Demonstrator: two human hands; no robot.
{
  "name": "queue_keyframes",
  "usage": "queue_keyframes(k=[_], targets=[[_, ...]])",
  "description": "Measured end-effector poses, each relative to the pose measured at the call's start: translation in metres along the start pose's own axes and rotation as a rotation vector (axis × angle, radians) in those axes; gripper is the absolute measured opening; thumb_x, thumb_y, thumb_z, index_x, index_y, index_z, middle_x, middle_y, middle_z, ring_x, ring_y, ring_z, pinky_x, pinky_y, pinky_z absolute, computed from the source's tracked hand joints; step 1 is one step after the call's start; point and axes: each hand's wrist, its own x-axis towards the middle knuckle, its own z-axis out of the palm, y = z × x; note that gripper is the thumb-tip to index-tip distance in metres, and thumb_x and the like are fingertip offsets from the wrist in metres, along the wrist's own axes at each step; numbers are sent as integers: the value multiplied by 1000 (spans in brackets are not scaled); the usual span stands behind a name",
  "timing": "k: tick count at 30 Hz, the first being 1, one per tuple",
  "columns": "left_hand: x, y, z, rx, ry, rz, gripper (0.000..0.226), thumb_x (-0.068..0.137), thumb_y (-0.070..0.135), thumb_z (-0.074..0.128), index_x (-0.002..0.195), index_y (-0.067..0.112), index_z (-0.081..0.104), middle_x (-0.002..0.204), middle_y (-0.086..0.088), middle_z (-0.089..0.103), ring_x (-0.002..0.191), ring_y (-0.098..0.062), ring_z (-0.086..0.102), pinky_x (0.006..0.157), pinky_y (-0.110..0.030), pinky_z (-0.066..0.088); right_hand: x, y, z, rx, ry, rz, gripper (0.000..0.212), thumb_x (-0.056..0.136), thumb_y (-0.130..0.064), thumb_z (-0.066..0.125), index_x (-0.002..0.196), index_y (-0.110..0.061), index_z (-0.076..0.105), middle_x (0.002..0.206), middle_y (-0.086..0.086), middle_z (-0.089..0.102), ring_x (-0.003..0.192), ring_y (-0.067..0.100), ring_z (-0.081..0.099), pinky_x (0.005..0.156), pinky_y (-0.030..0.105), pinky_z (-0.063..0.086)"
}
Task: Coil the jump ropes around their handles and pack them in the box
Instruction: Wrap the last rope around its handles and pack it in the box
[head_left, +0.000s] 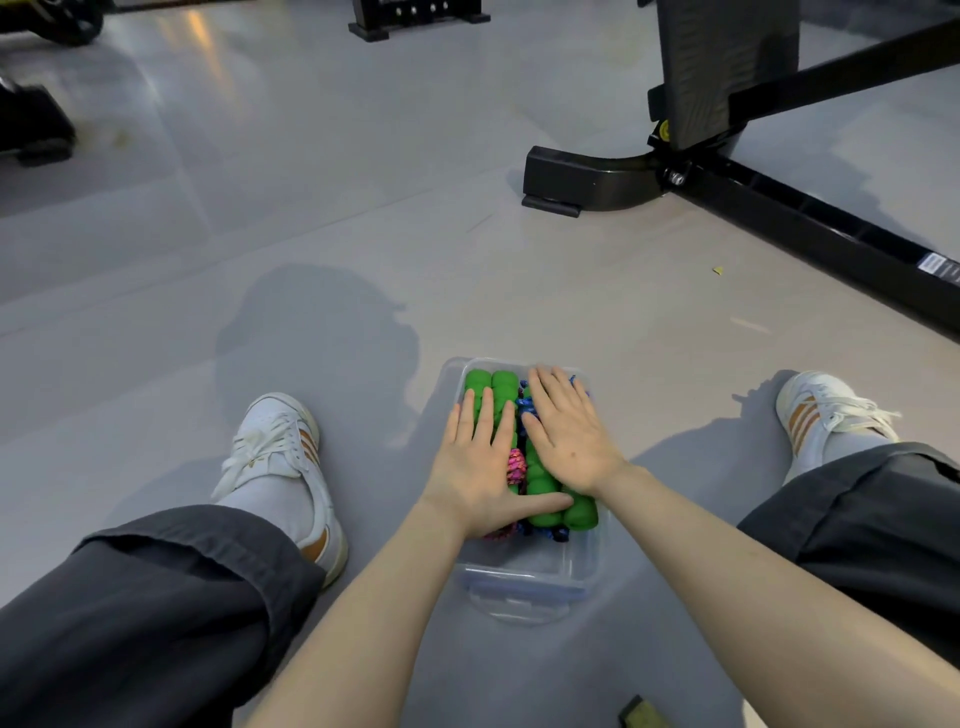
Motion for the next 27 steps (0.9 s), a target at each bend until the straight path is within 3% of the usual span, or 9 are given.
queue_keyframes(k=[4, 7, 10, 12, 16, 19, 22, 27], targets=[[2, -2, 0, -30, -59, -3, 137, 46, 97, 16, 151, 12, -13, 157, -13, -19, 143, -28, -24, 117, -42, -14, -16, -5, 4, -53, 38, 6, 75, 83, -51, -7, 150, -18, 1, 158, 10, -7, 145, 24, -12, 114, 33, -14], [3, -4, 1, -29, -95, 15, 129, 64, 91, 37, 150, 11, -13, 156, -14, -21, 143, -28, -24, 118, -41, -11, -19, -3, 1, -57, -18, 28, 60, 99, -43, 12, 150, -15, -6, 157, 13, -12, 145, 25, -14, 116, 33, -11], [3, -6, 0, -29, -94, 20, 120, 73, 82, 43, 151, 8, -10, 156, -16, -20, 143, -29, -23, 118, -38, -11, -16, -5, 3, -71, -45, 55, 60, 102, -35, 21, 149, -12, -6, 157, 15, -11, 145, 24, -12, 116, 33, -10], [3, -4, 0, 4, -87, 20, 124, 67, 90, 31, 151, 7, -9, 157, -16, -18, 143, -29, -22, 118, -38, -11, -12, -9, 2, -78, -79, 90, 61, 101, -37, 22, 150, -12, -5, 157, 15, -10, 145, 23, -12, 116, 33, -11], [1, 1, -3, 71, -48, 9, 142, 41, 98, -14, 151, 9, -7, 158, -13, -14, 144, -29, -21, 116, -45, -14, -9, -13, -10, -53, -185, 133, 62, 100, -45, 14, 149, -18, -11, 157, 9, -17, 143, 19, -20, 115, 36, -15], [-6, 3, -6, 117, -22, 4, 145, 32, 91, -31, 152, 13, -7, 158, -11, -15, 145, -26, -20, 114, -49, -17, -21, -17, -12, -46, -131, 105, 59, 100, -44, 14, 148, -23, -12, 156, 6, -20, 142, 18, -24, 113, 38, -18], [-17, 2, -7, 55, -12, -26, 140, 37, 97, -18, 152, 19, -8, 158, -9, -19, 144, -24, -23, 113, -50, -17, -32, -22, -14, 34, -26, 111, 58, 101, -43, 17, 149, -26, -10, 156, 5, -19, 142, 18, -24, 114, 38, -17], [-37, 1, -3, -53, 0, -166, 98, 79, 83, 21, 152, 24, -8, 156, -8, -26, 142, -30, -25, 115, -49, -9, -52, -16, -5, 90, 7, 290, 57, 102, -30, 20, 150, -17, -9, 157, 14, -14, 144, 30, -13, 117, 39, -4]])
